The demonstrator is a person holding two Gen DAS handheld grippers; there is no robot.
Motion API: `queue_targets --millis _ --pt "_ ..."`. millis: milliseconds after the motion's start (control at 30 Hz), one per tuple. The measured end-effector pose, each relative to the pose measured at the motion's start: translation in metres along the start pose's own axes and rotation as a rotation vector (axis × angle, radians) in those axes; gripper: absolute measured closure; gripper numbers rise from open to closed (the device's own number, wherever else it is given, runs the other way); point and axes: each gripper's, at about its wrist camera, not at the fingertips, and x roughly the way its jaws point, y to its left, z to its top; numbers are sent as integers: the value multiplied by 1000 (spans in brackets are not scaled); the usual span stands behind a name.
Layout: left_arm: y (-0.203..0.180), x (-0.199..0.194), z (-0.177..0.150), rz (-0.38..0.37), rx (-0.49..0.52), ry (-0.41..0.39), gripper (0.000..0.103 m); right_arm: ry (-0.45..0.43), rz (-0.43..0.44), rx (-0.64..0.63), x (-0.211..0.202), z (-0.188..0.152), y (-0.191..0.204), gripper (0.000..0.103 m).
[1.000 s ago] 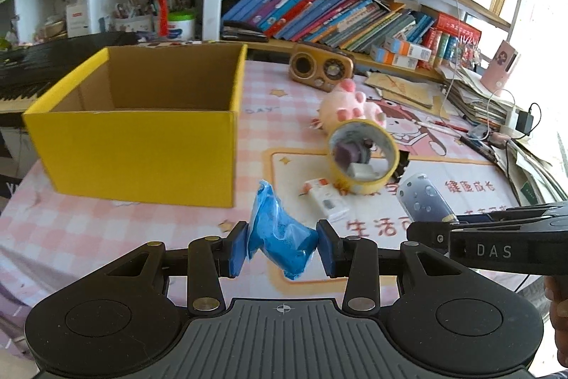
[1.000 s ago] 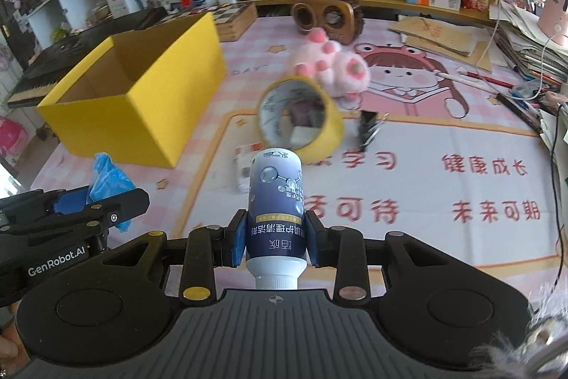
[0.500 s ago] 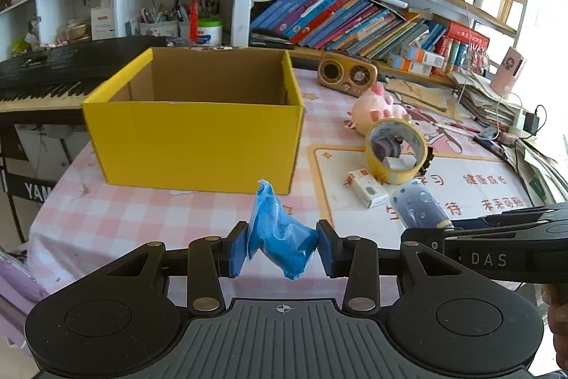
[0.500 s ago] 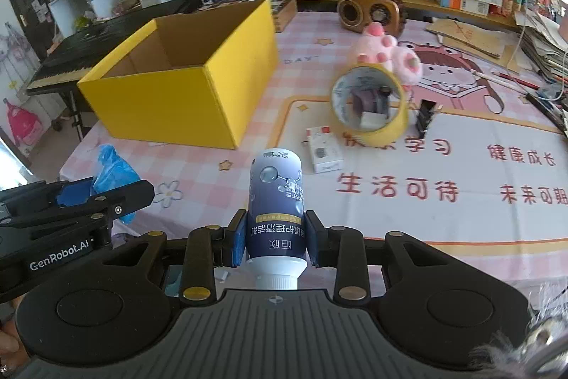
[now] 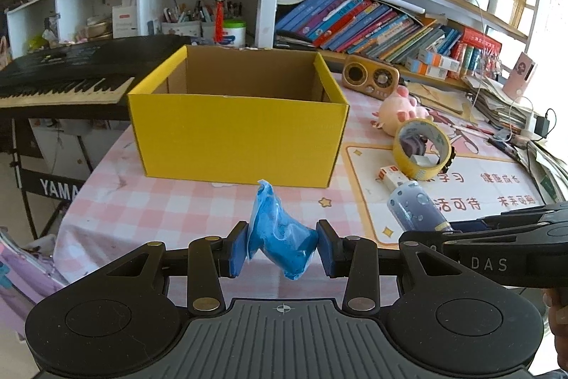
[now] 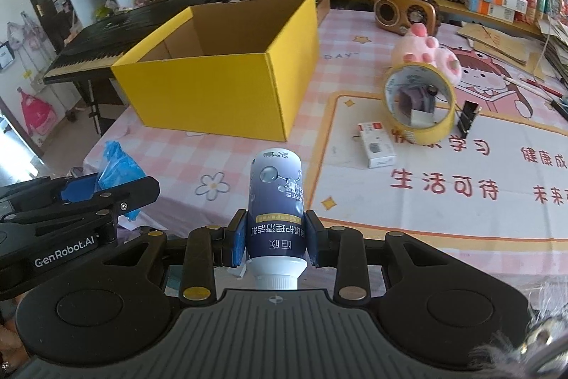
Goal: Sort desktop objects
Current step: 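Carry the glove and spray bottle with both tools over the yellow box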
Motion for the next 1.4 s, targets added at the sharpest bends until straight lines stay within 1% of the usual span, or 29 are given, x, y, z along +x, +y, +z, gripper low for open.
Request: queue_targets --millis 500,933,1133,1400 --pt "23 -11 -4 17 -24 -15 64 3 25 -37 5 3 28 72" --pt "33 -8 -1 47 -56 -24 64 -21 40 -114 10 20 39 72" --pt "37 -3 12 67 -72 -44 64 -43 58 -137 17 38 38 72" --pt "40 10 44 77 -71 -87 64 -110 93 -153 19 80 36 72"
